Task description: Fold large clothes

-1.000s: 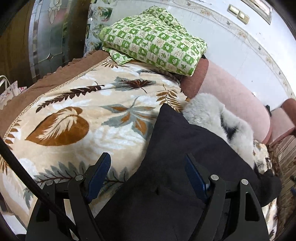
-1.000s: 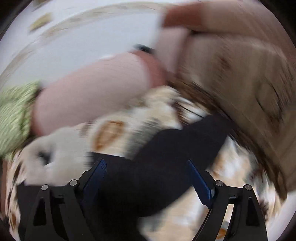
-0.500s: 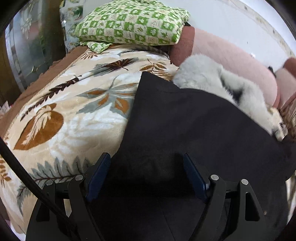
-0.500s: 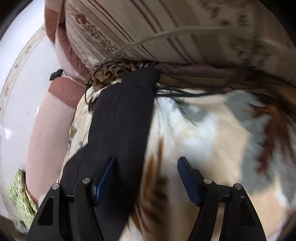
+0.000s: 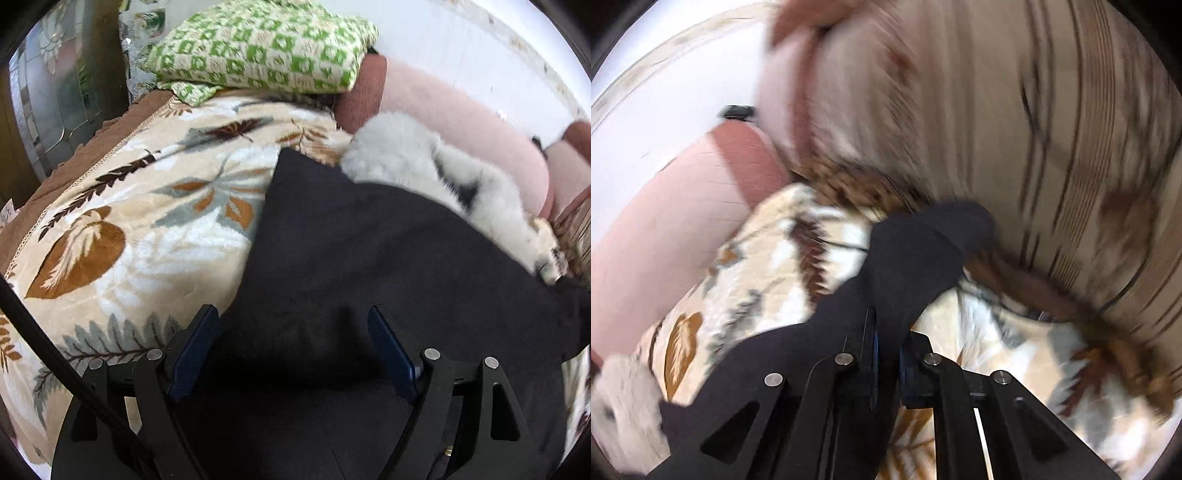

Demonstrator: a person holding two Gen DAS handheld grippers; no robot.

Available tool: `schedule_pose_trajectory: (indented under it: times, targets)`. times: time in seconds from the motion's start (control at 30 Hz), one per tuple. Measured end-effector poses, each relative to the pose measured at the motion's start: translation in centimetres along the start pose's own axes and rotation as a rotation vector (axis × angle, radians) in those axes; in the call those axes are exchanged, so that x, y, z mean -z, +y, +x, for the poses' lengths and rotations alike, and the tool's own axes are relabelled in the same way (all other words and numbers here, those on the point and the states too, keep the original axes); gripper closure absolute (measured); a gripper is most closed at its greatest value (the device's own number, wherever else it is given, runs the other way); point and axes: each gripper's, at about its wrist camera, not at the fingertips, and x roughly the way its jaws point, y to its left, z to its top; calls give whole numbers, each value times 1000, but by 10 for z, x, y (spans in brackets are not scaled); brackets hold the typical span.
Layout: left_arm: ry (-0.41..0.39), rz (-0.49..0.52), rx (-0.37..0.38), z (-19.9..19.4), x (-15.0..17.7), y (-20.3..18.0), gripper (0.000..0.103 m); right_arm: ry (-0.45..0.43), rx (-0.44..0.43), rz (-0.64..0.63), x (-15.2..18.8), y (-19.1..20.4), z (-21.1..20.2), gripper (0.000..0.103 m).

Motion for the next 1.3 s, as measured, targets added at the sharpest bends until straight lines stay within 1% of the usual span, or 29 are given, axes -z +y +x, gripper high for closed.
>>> schedule_pose_trajectory:
  times: [0.07, 0.1, 0.17, 0.2, 0.27, 0.3, 0.33, 0.37, 0.47, 0.5, 0.53, 0.57, 0.6, 0.63, 0.67, 0.7, 0.73, 0.77, 0.8, 0.83, 0.87, 0.97, 1.03, 1.07, 1.13, 1.17, 1.2, 1.23, 1.3]
  targets:
    - [-28, -15, 11, -12, -3, 5, 21, -37, -46, -40, -4, 22, -29, 95]
    - [-42, -22, 14, -17, -5, 7, 21, -59, -85, -73, -5, 40, -52, 95]
    - [-72, -47, 9, -30, -11, 18, 21, -85, -135, -138, -1, 70, -83, 95]
    - [-82, -59, 5, -34, -14, 22, 21, -96, -180, -190, 6, 95, -104, 95]
    - [-109, -95, -16, -43, -21, 38, 21, -102, -250, -261, 21, 131, -131, 95]
    - [-120, -113, -29, -47, -25, 47, 21, -105, -305, -321, 36, 159, -151, 95]
    - [-131, -134, -41, -51, -28, 56, 21, -105, -337, -353, 45, 175, -161, 95]
    - [-140, -149, -49, -53, -30, 62, 21, -98, -398, -411, 66, 202, -179, 95]
    - [-164, -212, -69, -62, -38, 89, 21, -56, -537, -526, 119, 257, -209, 95]
    - [-169, -229, -74, -64, -41, 97, 21, -30, -594, -588, 147, 283, -218, 95]
    - [-175, -243, -78, -66, -42, 104, 21, -15, -626, -635, 169, 300, -222, 95]
    - [-181, -259, -83, -67, -44, 110, 21, 0, -647, -676, 190, 315, -224, 95]
    - [-185, -275, -91, -68, -45, 116, 21, 37, -667, -734, 223, 338, -223, 95]
    - [-187, -296, -99, -69, -48, 124, 21, 73, -671, -771, 247, 352, -220, 93]
    - [-188, -311, -98, -70, -49, 130, 21, 110, -661, -807, 269, 365, -215, 86]
    - [-188, -328, -94, -70, -50, 136, 21, 156, -631, -857, 301, 378, -204, 83]
    - [-187, -339, -90, -70, -50, 140, 21, 175, -614, -887, 318, 383, -194, 78]
    - [-184, -355, -81, -70, -51, 145, 21, 179, -598, -916, 334, 385, -188, 70]
    - [-180, -363, -73, -70, -51, 147, 21, 162, -584, -956, 351, 384, -186, 63]
    - [-175, -365, -65, -69, -51, 147, 21, 145, -592, -978, 358, 380, -188, 53]
    - [-171, -364, -59, -67, -51, 146, 21, 141, -614, -988, 360, 373, -191, 50]
    - [-164, -344, -21, -61, -52, 135, 21, 201, -698, -972, 355, 352, -202, 50]
    - [-140, -328, 50, -53, -53, 122, 21, 225, -732, -958, 346, 333, -210, 49]
    - [-124, -323, 94, -47, -54, 114, 21, 220, -735, -951, 347, 331, -215, 48]
    - [-83, -298, 199, -32, -58, 94, 21, 208, -729, -917, 334, 311, -221, 44]
    - [-60, -271, 247, -23, -61, 81, 21, 206, -727, -898, 328, 302, -222, 43]
    - [-45, -239, 286, -16, -64, 68, 21, 210, -732, -862, 318, 288, -223, 43]
    - [-39, -215, 312, -12, -66, 58, 21, 216, -733, -840, 313, 287, -222, 42]
    - [-22, -157, 360, 0, -69, 32, 21, 230, -726, -777, 300, 266, -220, 42]
